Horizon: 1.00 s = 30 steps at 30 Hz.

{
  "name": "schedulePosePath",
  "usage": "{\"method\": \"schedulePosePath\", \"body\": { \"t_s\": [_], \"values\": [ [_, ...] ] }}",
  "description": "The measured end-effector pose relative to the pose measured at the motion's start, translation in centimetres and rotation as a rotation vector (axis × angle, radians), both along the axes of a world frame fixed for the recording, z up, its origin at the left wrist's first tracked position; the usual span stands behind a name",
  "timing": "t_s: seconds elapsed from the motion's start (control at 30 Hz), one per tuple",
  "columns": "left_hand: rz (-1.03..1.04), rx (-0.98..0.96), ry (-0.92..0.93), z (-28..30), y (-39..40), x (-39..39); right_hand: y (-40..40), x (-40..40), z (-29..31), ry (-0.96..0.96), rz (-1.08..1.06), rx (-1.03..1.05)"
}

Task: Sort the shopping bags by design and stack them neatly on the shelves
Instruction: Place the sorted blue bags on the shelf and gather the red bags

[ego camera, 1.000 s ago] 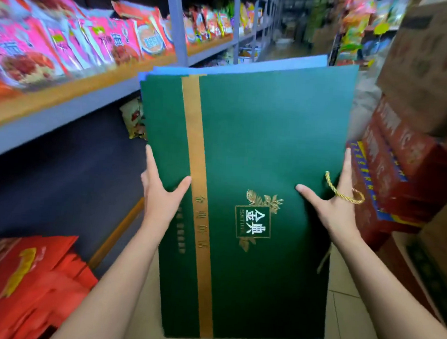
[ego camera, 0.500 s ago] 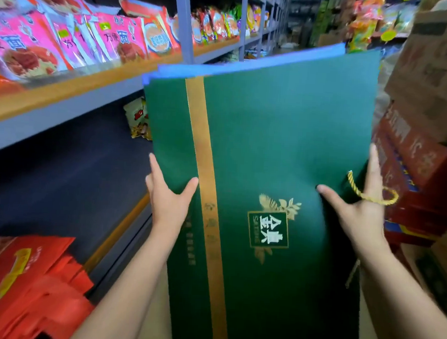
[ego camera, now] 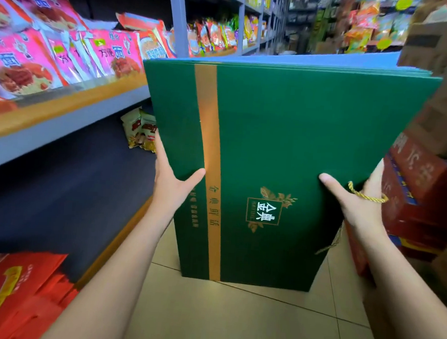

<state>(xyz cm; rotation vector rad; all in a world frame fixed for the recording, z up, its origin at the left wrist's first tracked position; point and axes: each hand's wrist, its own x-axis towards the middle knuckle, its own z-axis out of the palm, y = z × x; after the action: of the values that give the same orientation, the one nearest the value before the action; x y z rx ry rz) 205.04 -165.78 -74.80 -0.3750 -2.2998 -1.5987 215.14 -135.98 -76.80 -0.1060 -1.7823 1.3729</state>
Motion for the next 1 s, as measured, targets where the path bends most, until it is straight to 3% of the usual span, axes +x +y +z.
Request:
{"method": "schedulePosePath", "body": {
  "t_s": [0.17, 0.37, 0.5, 0.67, 0.83, 1.0],
  "values": [
    [0.082, -0.097, -0.157, -3.1, 1.6, 0.5, 1.5, -1.6, -5.5, -0.235, -0.040, -0.062],
    [0.094, -0.273, -0.327, -1.4, 1.8, -3.7, 0.9, -4.3, -3.1, -0.223, -0.053, -0.023],
    [0.097, -0.437, -0.529, -1.1, 1.9, -4.3, 0.4, -4.5, -3.9, -0.396, -0.128, 0.008],
    [0.060, -0.631, -0.669, -4.2, 1.3, -5.3, 0.0, -5.6, -7.0, -0.600, -0.051, 0.035],
    [0.041, -0.659, -0.703, -7.0, -0.6, -7.1, -0.5, -7.1, -8.0, -0.774, 0.021, 0.010],
    [0.058, -0.613, -0.681, -4.9, -2.7, -9.7, -2.3, -10.5, -4.9, -0.886, 0.048, 0.059]
  ]
}}
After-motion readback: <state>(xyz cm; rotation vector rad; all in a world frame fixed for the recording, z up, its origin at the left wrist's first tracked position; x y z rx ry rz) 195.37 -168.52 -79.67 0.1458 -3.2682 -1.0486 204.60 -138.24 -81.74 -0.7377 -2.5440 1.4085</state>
